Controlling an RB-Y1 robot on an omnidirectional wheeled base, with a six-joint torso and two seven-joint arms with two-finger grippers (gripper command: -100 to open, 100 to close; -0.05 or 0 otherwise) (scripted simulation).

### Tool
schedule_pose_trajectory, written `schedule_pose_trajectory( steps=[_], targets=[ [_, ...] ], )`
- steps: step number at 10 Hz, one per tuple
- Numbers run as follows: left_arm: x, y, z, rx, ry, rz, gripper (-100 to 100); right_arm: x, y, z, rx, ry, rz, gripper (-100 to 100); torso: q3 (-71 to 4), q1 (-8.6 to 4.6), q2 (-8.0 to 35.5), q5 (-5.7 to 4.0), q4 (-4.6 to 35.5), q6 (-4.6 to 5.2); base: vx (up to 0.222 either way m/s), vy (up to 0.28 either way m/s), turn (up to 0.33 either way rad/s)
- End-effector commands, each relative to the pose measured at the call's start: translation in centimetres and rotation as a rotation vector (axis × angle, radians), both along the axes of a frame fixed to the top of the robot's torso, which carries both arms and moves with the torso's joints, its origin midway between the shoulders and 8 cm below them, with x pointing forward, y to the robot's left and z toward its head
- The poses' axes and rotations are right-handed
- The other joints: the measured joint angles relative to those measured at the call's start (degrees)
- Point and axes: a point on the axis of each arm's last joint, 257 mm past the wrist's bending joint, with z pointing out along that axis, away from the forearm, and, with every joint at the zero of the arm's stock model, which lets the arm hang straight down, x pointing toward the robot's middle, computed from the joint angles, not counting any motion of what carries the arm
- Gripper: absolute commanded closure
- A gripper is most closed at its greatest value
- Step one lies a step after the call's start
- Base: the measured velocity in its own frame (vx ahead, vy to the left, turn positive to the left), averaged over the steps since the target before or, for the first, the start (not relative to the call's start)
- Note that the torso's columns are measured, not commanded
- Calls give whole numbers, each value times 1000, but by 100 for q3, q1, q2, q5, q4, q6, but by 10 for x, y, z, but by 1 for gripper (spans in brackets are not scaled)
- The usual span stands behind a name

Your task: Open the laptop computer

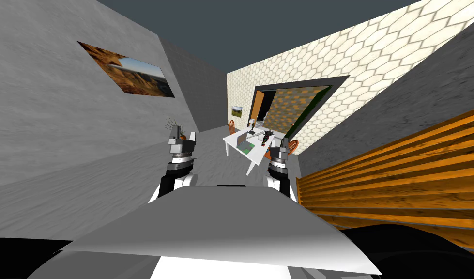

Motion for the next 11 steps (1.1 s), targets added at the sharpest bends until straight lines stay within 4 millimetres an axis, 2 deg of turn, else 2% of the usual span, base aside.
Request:
schedule_pose_trajectory(
  steps=[1,9,10,11],
  targets=[
    [0,0,0,0,0,0,0,0,0,0,0,0,0,0,-467,0,232,0,235,0,0,0,0],
    [0,0,0,0,0,0,0,0,0,0,0,0,0,0,-7073,0,3539,0,3537,0,0,0,0],
    [0,0,0,0,0,0,0,3,4,-3,-56,20,9,-100,-7919,0,3962,0,3960,0,23,23,-14],
    [0,0,0,0,0,0,0,6,6,-6,-97,38,10,-100,-8316,6,4150,2,4148,0,25,45,-26]
  ],
)
